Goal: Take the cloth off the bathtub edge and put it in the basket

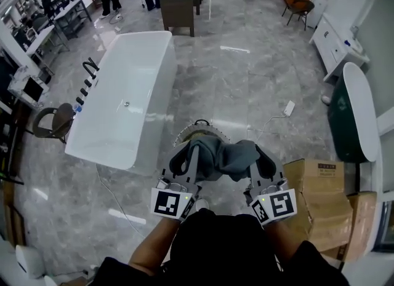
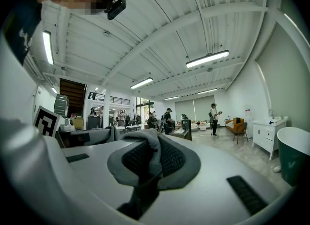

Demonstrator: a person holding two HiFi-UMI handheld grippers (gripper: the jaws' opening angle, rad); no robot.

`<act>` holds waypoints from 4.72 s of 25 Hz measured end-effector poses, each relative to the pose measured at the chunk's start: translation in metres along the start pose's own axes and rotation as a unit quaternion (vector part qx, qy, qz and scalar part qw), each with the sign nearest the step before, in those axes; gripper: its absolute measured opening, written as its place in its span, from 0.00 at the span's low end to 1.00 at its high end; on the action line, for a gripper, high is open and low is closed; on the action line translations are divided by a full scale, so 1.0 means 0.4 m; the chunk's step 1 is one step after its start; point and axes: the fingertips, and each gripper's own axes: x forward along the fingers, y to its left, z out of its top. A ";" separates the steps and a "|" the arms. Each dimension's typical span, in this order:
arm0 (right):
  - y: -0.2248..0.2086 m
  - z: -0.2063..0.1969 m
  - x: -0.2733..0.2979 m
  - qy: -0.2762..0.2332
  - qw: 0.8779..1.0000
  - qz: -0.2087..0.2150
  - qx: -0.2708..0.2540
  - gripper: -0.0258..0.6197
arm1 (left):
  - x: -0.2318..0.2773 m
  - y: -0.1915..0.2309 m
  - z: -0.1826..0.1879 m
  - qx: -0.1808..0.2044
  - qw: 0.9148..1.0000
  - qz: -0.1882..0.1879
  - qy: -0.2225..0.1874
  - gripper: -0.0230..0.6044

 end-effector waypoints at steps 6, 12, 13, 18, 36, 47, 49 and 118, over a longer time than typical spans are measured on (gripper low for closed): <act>0.023 0.040 0.080 -0.020 1.000 -0.001 -0.001 0.11 | 0.027 0.046 0.066 0.007 0.998 -0.022 -0.052 0.09; 0.028 0.062 0.150 -0.030 0.999 0.016 -0.002 0.11 | 0.036 0.116 0.084 -0.004 0.998 0.015 -0.053 0.09; 0.022 0.062 0.161 -0.033 0.999 0.018 -0.001 0.11 | 0.039 0.123 0.085 -0.002 0.998 0.019 -0.057 0.09; 0.012 0.072 0.215 -0.040 0.999 0.035 0.008 0.11 | 0.058 0.151 0.097 0.018 0.997 0.030 -0.068 0.09; -0.091 -0.048 0.397 0.027 0.997 0.071 0.015 0.11 | 0.249 0.244 -0.070 0.012 0.998 0.060 0.016 0.09; -0.123 -0.169 0.480 0.074 0.993 0.092 0.012 0.11 | 0.294 0.290 -0.226 -0.016 0.994 0.092 0.063 0.09; -0.133 -0.191 0.497 0.082 0.992 0.093 0.015 0.11 | 0.305 0.298 -0.251 -0.019 0.993 0.093 0.074 0.09; -0.293 -1.392 0.802 0.487 0.864 0.124 -0.017 0.11 | 0.346 0.523 -1.474 -0.164 0.887 0.132 0.412 0.09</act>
